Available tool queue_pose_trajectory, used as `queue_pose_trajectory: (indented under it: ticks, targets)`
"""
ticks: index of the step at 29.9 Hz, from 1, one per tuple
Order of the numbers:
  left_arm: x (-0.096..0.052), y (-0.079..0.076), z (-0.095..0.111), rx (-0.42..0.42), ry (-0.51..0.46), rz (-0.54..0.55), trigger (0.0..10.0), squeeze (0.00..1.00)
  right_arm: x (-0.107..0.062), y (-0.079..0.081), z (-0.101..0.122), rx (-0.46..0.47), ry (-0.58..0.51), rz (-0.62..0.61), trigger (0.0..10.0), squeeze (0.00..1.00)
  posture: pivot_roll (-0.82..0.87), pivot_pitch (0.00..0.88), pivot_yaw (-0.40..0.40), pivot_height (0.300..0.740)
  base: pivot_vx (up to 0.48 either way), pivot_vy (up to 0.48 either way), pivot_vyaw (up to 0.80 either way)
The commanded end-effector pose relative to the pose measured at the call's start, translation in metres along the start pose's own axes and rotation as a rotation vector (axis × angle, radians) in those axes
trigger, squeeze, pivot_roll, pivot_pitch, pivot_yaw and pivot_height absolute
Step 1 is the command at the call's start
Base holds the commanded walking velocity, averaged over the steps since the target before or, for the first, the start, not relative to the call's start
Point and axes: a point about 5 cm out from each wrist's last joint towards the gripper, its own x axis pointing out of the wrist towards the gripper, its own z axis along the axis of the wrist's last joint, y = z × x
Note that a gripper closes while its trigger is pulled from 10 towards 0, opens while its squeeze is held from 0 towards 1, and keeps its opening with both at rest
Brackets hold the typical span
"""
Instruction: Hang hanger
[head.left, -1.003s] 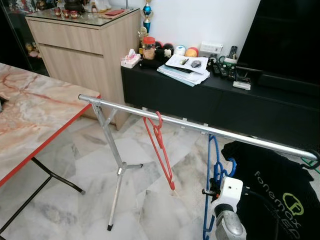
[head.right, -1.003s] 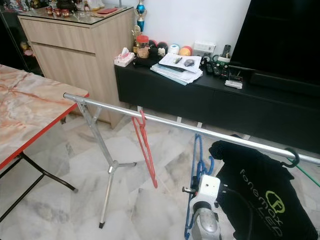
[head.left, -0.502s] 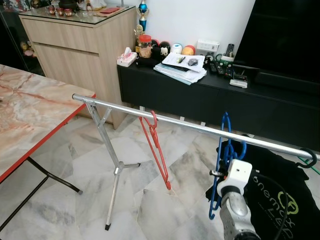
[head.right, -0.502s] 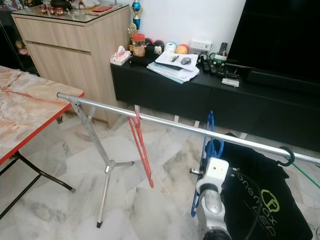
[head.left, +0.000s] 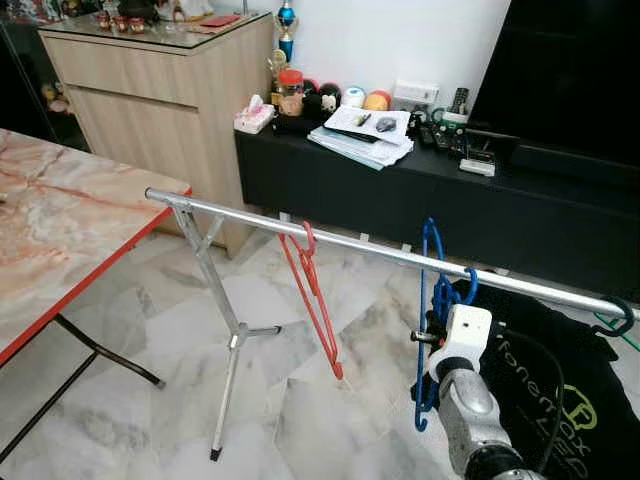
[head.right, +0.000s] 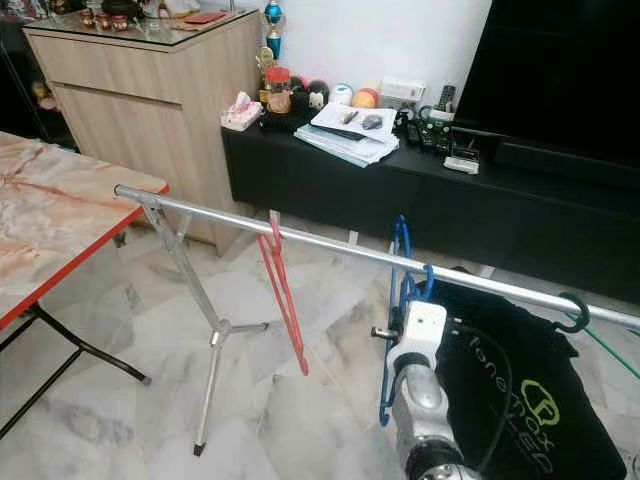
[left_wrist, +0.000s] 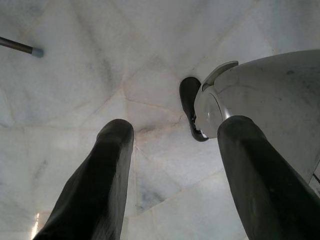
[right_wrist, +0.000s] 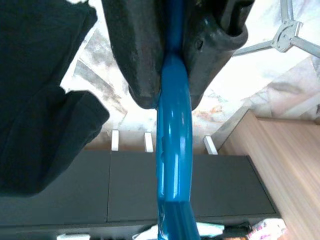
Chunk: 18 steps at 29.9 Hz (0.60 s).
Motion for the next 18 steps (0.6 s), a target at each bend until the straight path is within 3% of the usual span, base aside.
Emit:
queue_pose_trajectory:
  ticks: [1,18]
  targets:
    - [-0.002,0.0,-0.009,0.011,0.042,-0.003,10.0,0.0,0.004,-0.001,0.005,-0.027,0.02,-0.002,10.0,0.0,-0.03,0.056,-0.008,0.74,0.0,0.0,0.0]
    - [-0.002,-0.001,-0.008,-0.001,0.039,0.001,10.0,0.0,0.014,0.001,0.014,0.01,0.119,-0.04,10.0,0.0,-0.03,0.073,-0.009,0.74,0.0,0.0,0.0]
